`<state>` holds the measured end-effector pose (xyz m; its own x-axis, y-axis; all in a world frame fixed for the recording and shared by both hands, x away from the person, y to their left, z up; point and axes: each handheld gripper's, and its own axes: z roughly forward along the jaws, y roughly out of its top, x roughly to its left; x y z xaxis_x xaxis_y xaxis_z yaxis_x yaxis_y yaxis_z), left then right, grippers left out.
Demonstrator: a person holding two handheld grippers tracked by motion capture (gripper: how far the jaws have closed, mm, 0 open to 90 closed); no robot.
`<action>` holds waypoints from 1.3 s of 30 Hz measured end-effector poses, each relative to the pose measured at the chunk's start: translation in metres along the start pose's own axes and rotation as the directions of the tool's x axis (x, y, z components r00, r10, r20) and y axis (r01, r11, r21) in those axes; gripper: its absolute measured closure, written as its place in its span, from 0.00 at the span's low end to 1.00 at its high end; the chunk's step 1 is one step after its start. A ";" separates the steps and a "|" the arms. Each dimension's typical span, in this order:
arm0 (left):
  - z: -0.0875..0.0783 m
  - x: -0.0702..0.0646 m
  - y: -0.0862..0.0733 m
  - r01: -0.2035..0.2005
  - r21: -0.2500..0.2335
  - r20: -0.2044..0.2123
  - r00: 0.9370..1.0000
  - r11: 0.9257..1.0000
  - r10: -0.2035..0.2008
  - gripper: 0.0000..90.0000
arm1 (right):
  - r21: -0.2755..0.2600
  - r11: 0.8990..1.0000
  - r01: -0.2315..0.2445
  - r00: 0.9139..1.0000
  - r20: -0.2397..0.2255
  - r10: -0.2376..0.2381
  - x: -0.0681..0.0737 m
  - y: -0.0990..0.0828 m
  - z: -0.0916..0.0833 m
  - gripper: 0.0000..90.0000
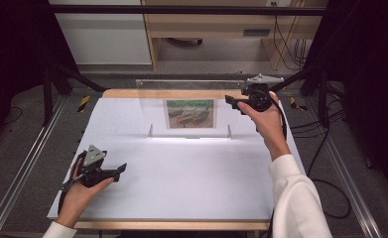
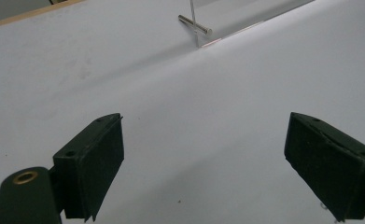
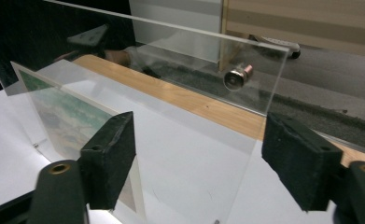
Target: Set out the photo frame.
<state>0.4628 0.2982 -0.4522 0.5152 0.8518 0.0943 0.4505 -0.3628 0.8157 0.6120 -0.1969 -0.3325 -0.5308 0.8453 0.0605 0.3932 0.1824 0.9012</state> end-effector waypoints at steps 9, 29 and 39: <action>0.001 0.000 -0.001 -0.003 0.010 -0.015 1.000 1.000 0.003 0.13 | 0.065 0.997 0.040 0.991 0.126 -0.048 0.011 -0.008 -0.022 0.13; -0.001 -0.001 -0.004 0.019 0.010 -0.030 0.999 1.000 -0.018 0.10 | 0.043 0.999 -0.006 0.982 0.190 -0.002 0.023 -0.085 -0.099 0.07; -0.001 0.000 -0.006 0.025 0.015 -0.040 0.999 1.000 -0.024 0.06 | 0.103 0.994 -0.028 0.982 0.189 0.008 0.028 -0.119 -0.106 0.05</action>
<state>0.4598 0.3009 -0.4567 0.4742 0.8750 0.0974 0.4743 -0.3471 0.8090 0.4710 -0.2481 -0.3931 -0.3761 0.9265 -0.0145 0.4835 0.2095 0.8499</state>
